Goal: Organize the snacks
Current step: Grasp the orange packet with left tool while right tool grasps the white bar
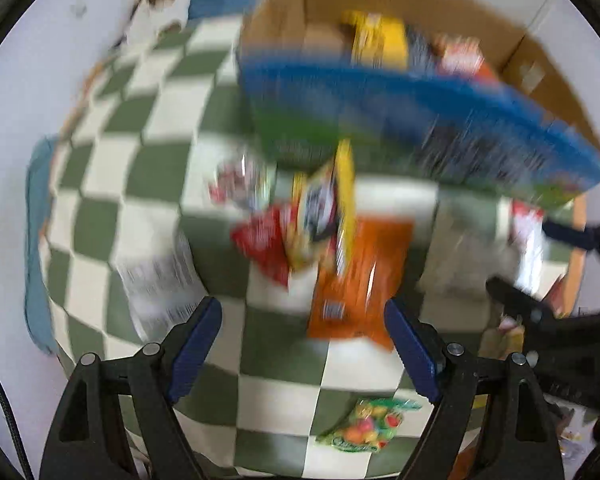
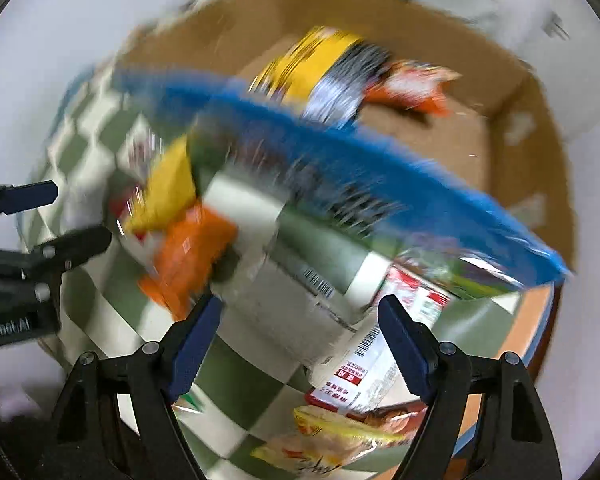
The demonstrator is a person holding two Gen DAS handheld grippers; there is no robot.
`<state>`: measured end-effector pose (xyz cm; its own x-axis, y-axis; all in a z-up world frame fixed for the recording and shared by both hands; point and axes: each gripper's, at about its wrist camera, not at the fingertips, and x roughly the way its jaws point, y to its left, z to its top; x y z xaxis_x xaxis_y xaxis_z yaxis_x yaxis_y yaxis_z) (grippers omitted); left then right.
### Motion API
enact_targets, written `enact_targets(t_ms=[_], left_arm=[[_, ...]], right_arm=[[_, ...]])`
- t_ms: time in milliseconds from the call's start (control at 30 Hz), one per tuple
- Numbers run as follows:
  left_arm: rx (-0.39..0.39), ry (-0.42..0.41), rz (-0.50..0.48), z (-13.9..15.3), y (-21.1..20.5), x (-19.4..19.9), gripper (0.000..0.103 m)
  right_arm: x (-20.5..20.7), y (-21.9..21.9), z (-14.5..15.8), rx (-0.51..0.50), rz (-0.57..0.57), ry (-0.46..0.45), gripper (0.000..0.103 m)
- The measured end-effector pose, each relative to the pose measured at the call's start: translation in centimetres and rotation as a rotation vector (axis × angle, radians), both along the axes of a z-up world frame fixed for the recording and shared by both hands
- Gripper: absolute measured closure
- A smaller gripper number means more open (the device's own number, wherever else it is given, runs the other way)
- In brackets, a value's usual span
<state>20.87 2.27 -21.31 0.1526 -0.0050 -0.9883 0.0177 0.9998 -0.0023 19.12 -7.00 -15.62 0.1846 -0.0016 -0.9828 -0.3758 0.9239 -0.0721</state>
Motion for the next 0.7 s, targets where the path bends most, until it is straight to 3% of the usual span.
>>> enact_targets(t_ms=[100, 200, 233, 367, 533, 600, 700], left_arm=[[0.003, 0.046, -0.005, -2.4, 0.0, -1.0, 0.020], [-0.008, 0.076, -0.005, -3.9, 0.0, -0.9, 0.020], [-0.013, 0.082, -0.001, -4.1, 0.0, -0.8, 0.020], [-0.066, 0.131, 0.007, -5.6, 0.1, 0.3, 0.020], [-0.085, 0.151, -0.005, -7.1, -1.0, 2.3, 0.020], [-0.095, 0.138, -0.010, -7.1, -1.3, 3.2, 0.020], [-0.108, 0.113, -0.015, -7.1, -1.7, 4.3, 0.020]], right_arm=[[0.1, 1.5, -3.2, -0.091, 0.110, 0.055, 0.020], [0.1, 2.2, -5.9, -0.165, 0.188, 0.099, 0.036], [0.2, 2.1, -6.4, -0.175, 0.174, 0.109, 0.036], [0.9, 0.2, -5.9, -0.061, -0.029, 0.176, 0.036], [0.7, -3.4, -6.2, 0.181, -0.337, 0.332, 0.036], [0.3, -4.1, -6.0, 0.250, -0.379, 0.352, 0.036], [0.1, -4.4, -5.1, 0.221, -0.355, 0.294, 0.033]])
